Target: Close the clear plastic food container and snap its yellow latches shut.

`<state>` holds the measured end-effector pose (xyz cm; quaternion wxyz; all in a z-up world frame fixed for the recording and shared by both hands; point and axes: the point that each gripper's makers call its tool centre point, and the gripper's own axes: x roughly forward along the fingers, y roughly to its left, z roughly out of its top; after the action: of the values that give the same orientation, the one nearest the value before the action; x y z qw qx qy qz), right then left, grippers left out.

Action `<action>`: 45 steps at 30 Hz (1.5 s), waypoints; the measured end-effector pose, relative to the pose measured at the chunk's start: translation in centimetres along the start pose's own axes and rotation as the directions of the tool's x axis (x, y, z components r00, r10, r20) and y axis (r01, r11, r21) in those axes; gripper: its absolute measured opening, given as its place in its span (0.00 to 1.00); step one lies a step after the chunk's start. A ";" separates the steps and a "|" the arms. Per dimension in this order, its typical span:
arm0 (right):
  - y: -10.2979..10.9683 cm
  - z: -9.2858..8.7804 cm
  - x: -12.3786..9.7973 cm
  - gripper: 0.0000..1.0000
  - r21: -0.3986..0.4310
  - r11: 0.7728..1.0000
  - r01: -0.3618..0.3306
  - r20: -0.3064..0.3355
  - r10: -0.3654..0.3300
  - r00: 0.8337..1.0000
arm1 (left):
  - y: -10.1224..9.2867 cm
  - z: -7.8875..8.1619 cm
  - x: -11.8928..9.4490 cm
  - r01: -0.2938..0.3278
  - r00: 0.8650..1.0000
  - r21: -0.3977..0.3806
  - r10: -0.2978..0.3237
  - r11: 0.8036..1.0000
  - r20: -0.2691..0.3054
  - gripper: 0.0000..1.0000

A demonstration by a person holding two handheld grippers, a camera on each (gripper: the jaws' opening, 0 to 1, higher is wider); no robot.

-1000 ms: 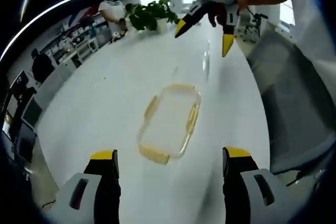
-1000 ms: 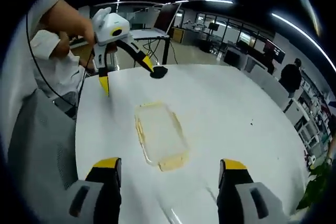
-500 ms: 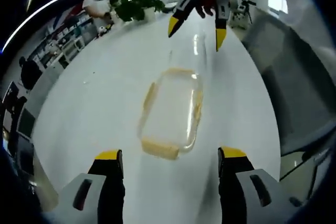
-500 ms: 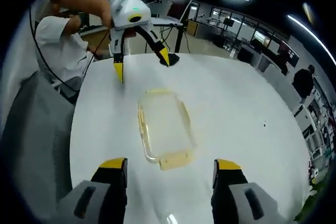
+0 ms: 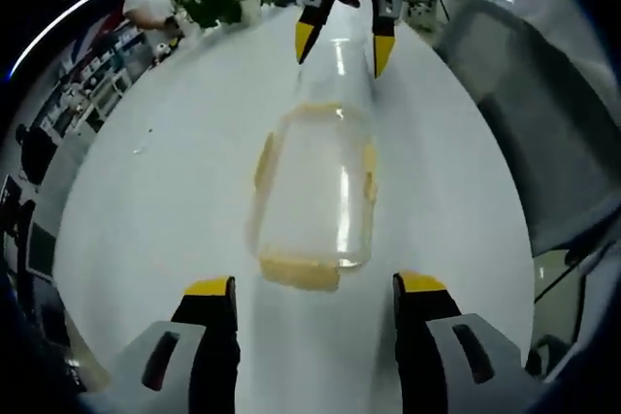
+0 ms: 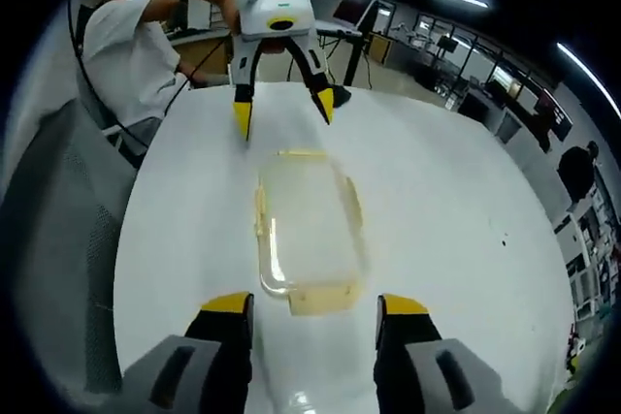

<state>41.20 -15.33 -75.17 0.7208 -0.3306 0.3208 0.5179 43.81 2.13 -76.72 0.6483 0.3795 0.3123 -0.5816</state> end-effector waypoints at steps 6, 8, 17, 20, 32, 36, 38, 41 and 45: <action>-0.4 -0.5 0.7 0.44 0.001 1.000 -0.016 -0.015 0.016 1.000 | 0.5 -0.7 0.8 0.006 0.999 0.032 -0.005 0.999 -0.035 0.59; -0.5 -0.6 0.9 0.42 -0.006 1.000 -0.017 -0.020 0.017 1.000 | 0.5 -0.8 0.9 0.009 0.999 0.042 -0.007 0.999 -0.039 0.56; -0.4 -1.3 2.2 0.42 0.004 0.998 -0.066 -0.064 0.066 0.996 | 0.6 -1.0 1.6 0.040 0.998 0.052 -0.038 0.998 -0.045 0.46; -0.5 -1.5 2.6 0.41 -0.010 0.997 -0.079 -0.079 0.078 0.994 | 0.9 -1.2 1.8 0.038 0.998 0.048 -0.036 0.998 -0.054 0.42; -0.4 -1.8 3.6 0.40 -0.051 0.992 -0.118 -0.122 0.111 0.986 | 0.7 -1.2 2.6 0.076 0.995 0.059 -0.072 0.995 -0.065 0.43; -0.4 -1.9 3.9 0.40 -0.048 0.992 -0.120 -0.118 0.113 0.986 | 0.6 -1.3 2.9 0.087 0.994 0.069 -0.082 0.994 -0.075 0.42; -0.4 -2.1 4.2 0.39 -0.053 0.991 -0.124 -0.125 0.116 0.985 | 0.5 -1.2 3.0 0.095 0.993 0.069 -0.090 0.993 -0.071 0.42; -0.4 -2.1 4.3 0.39 -0.060 0.990 -0.129 -0.130 0.121 0.984 | 0.6 -1.1 3.1 0.097 0.993 0.057 -0.093 0.994 -0.066 0.42; -0.3 -2.4 4.8 0.37 -0.068 0.987 -0.144 -0.151 0.132 0.980 | 0.4 -0.9 3.2 0.103 0.993 0.046 -0.100 0.994 -0.061 0.39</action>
<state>42.44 -14.78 -80.33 0.6442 -0.3727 0.3741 0.5533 44.61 1.25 -79.81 0.5989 0.3957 0.3358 -0.6098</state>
